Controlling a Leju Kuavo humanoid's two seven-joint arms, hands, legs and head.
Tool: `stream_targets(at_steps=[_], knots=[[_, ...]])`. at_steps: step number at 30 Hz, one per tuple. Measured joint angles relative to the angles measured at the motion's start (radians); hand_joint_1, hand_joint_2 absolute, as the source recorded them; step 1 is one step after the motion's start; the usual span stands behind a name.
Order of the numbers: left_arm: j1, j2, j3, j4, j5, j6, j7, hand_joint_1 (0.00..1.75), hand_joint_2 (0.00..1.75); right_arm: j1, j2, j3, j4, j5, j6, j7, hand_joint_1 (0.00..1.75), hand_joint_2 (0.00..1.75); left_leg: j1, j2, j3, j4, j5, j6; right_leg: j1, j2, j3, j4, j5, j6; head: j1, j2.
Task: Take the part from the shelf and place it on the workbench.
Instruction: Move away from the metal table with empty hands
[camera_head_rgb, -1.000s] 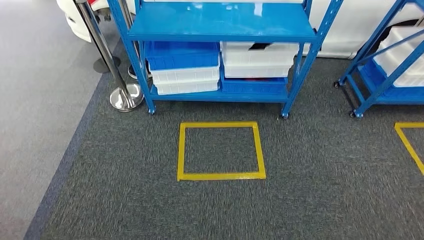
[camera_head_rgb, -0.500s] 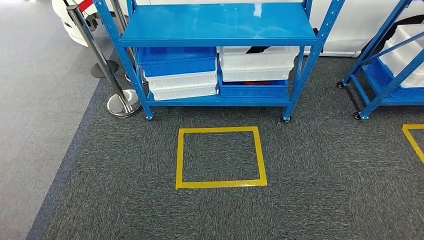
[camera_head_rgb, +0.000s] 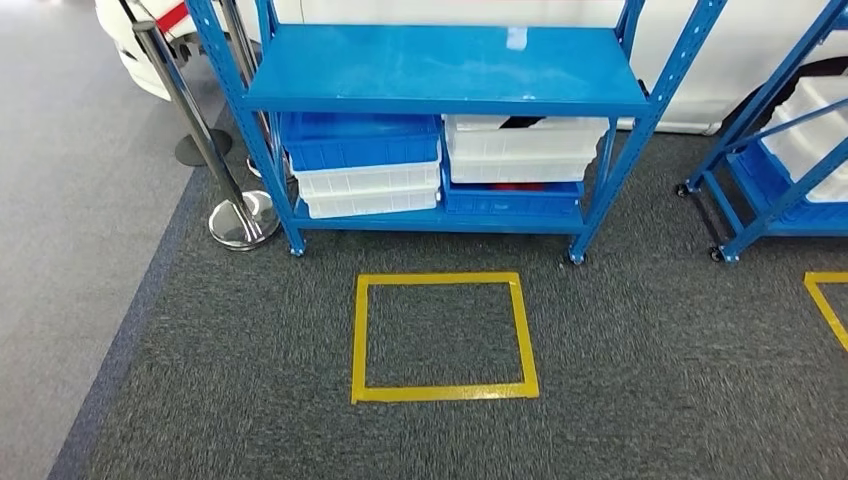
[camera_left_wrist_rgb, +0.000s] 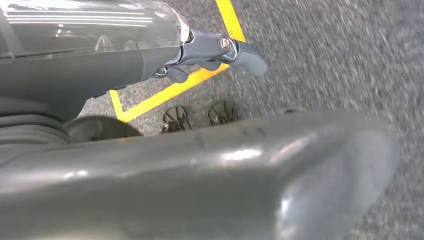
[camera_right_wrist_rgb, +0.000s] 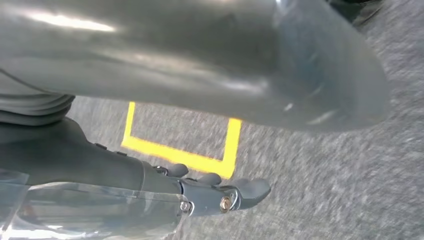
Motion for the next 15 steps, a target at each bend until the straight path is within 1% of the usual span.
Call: stream_targets(at_steps=[1,2,3,4,5,7,8,9,10,11,12,13,14,15], knots=[[0.0,0.0,0.001,0.0,0.0,0.0,0.0,0.0,0.0,-0.001,0.0,-0.003,0.0,0.001,-0.001,0.0,0.0,0.0,-0.001,0.002,0.009,-0.001,-0.008,0.002,0.0,0.0,-0.042,0.056,-0.028,0.004,0.0,0.0],[0.0,-0.001,0.002,0.0,-0.001,-0.001,0.001,0.0,0.0,0.0,0.0,-0.004,0.0,0.004,-0.003,0.0,0.0,0.0,-0.001,0.003,0.018,-0.001,-0.018,0.002,0.0,0.0,-0.077,0.094,-0.053,0.007,0.0,0.0],[0.0,-0.001,0.004,0.0,-0.002,-0.002,0.002,0.0,0.0,0.001,0.0,-0.005,0.0,0.007,-0.005,0.0,0.0,0.0,-0.002,0.003,0.03,-0.001,-0.028,0.002,0.0,-0.001,-0.1,0.106,-0.065,0.01,0.0,0.0],[0.001,-0.001,0.005,0.0,-0.003,-0.002,0.003,0.0,0.0,0.004,-0.001,-0.007,0.0,0.01,-0.006,0.001,0.0,0.0,-0.002,0.002,0.045,-0.001,-0.039,0.001,-0.001,-0.001,-0.108,0.086,-0.056,0.01,0.0,0.0],[0.001,-0.001,0.006,0.0,-0.003,-0.003,0.004,0.0,0.0,0.006,-0.001,-0.009,0.0,0.013,-0.008,0.002,0.0,0.0,-0.002,0.002,0.061,-0.001,-0.051,-0.001,0.0,-0.001,-0.102,0.038,-0.025,0.007,0.0,0.0],[0.002,-0.001,0.006,0.0,-0.004,-0.003,0.008,0.0,0.0,0.011,-0.003,-0.01,0.0,0.018,-0.008,0.003,0.0,0.0,-0.003,0.002,0.086,0.002,-0.076,-0.009,0.003,-0.005,-0.082,-0.081,0.079,-0.004,0.0,0.0],[0.002,-0.001,0.007,0.0,-0.004,-0.003,0.01,0.0,0.0,0.011,-0.004,-0.01,0.0,0.021,-0.008,0.004,0.0,0.0,-0.004,0.002,0.092,0.004,-0.087,-0.014,0.005,-0.006,-0.076,-0.119,0.115,-0.01,0.0,0.0],[0.001,-0.001,0.007,0.0,-0.006,-0.003,0.011,0.0,0.0,0.011,-0.004,-0.011,0.0,0.024,-0.007,0.005,0.0,0.0,-0.005,0.003,0.097,0.005,-0.095,-0.02,0.008,-0.006,-0.074,-0.137,0.136,-0.015,0.0,0.0],[0.0,-0.001,0.007,-0.001,-0.008,-0.003,0.013,0.0,0.0,0.009,-0.004,-0.011,0.0,0.026,-0.007,0.006,0.0,0.0,-0.006,0.003,0.103,0.009,-0.099,-0.026,0.01,-0.005,-0.073,-0.139,0.134,-0.021,0.0,0.0],[-0.002,-0.001,0.007,-0.001,-0.009,-0.003,0.014,0.0,0.0,0.008,-0.004,-0.011,0.0,0.028,-0.007,0.006,0.0,0.0,-0.006,0.003,0.105,0.013,-0.101,-0.031,0.008,-0.002,-0.066,-0.141,0.129,-0.027,0.0,0.0],[-0.002,-0.001,0.007,-0.002,-0.011,-0.002,0.015,0.0,0.0,0.007,-0.003,-0.011,0.0,0.03,-0.006,0.007,0.0,0.0,-0.006,0.002,0.104,0.029,-0.1,-0.036,0.006,-0.001,-0.057,-0.144,0.126,-0.033,0.0,0.0],[-0.003,-0.001,0.007,-0.002,-0.012,-0.002,0.016,0.0,0.0,0.007,-0.002,-0.011,0.0,0.031,-0.006,0.008,0.0,0.0,-0.004,0.001,0.09,0.062,-0.101,-0.042,0.004,0.0,-0.046,-0.147,0.119,-0.038,0.0,0.0],[-0.003,-0.001,0.007,-0.002,-0.012,-0.001,0.016,0.0,0.0,0.007,-0.002,-0.011,0.0,0.031,-0.006,0.008,0.0,0.0,-0.002,0.0,0.062,0.111,-0.109,-0.048,0.001,0.0,-0.035,-0.149,0.112,-0.042,0.0,0.0],[-0.003,-0.001,0.007,-0.003,-0.012,-0.001,0.016,0.0,0.0,0.006,-0.002,-0.011,0.0,0.031,-0.006,0.009,0.0,0.0,0.002,0.0,0.022,0.175,-0.126,-0.055,0.001,0.0,-0.024,-0.15,0.103,-0.045,0.0,0.0]])
